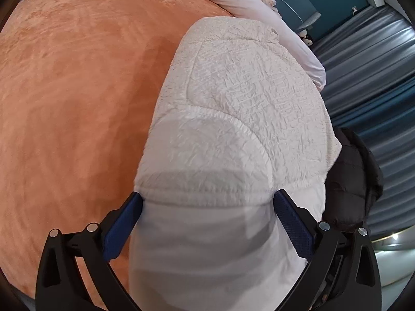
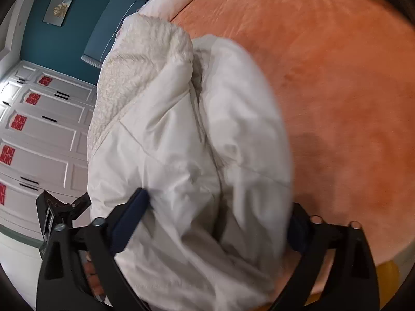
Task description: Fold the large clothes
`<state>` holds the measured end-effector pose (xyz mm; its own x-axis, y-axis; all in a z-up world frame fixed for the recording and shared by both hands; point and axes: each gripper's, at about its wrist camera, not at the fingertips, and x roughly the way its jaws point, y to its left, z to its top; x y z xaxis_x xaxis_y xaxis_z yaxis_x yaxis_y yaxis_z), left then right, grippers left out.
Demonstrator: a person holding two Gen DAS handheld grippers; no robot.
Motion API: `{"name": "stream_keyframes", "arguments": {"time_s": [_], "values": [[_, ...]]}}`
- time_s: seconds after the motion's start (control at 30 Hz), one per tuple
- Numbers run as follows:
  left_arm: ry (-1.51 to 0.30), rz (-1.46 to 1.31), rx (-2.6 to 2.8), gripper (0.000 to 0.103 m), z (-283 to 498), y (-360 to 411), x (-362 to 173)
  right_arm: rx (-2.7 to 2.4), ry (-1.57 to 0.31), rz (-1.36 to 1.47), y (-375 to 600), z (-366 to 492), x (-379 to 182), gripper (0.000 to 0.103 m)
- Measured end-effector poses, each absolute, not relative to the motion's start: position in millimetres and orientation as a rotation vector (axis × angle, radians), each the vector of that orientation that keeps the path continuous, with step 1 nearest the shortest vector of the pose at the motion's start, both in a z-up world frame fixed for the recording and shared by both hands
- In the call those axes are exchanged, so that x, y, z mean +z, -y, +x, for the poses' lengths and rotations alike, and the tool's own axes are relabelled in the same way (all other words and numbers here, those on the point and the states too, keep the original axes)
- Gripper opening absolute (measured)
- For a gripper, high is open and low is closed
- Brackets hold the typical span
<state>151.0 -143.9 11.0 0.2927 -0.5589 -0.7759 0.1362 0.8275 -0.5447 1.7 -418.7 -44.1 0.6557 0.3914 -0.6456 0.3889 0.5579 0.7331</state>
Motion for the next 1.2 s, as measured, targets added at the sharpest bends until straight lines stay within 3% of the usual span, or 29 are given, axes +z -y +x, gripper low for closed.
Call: {"name": "stream_keyframes", "arguments": {"time_s": [0.27, 0.33, 0.4, 0.47, 0.53, 0.63, 0.8, 0.93, 1.0, 1.03, 1.07, 1.2], "values": [[-1.156, -0.345, -0.467, 0.098, 150, 160, 14, 0.071, -0.868, 1.099, 420, 29, -63, 0.098], [-1.158, -0.335, -0.465, 0.096, 149, 160, 19, 0.097, -0.862, 1.103, 424, 35, -64, 0.088], [-1.162, -0.320, -0.460, 0.093, 147, 162, 26, 0.115, -0.852, 1.101, 423, 35, -60, 0.066], [-1.184, -0.322, -0.462, 0.093, 147, 158, 30, 0.125, -0.838, 1.097, 424, 28, -53, 0.054], [-1.198, -0.356, -0.463, 0.093, 149, 148, 30, 0.142, -0.832, 1.106, 424, 21, -52, 0.051], [-1.181, -0.456, -0.463, 0.098, 154, 122, 24, 0.150, -0.838, 1.099, 423, 24, -53, 0.052], [-1.290, -0.646, -0.584, 0.098, 169, 118, -12, 0.149, -0.887, 1.131, 434, 45, -75, 0.087], [-1.294, -0.627, -0.598, 0.098, 175, 129, -13, 0.181, -0.891, 1.164, 438, 56, -81, 0.089], [-1.299, -0.638, -0.593, 0.098, 176, 133, -10, 0.223, -0.875, 1.193, 439, 61, -79, 0.068], [-1.287, -0.637, -0.590, 0.092, 174, 135, -5, 0.240, -0.861, 1.199, 440, 60, -75, 0.061], [-1.267, -0.624, -0.590, 0.087, 174, 136, 1, 0.249, -0.846, 1.194, 440, 58, -70, 0.046], [-1.178, -0.556, -0.628, 0.072, 164, 139, 37, 0.268, -0.769, 1.133, 430, 44, -33, 0.028]]}}
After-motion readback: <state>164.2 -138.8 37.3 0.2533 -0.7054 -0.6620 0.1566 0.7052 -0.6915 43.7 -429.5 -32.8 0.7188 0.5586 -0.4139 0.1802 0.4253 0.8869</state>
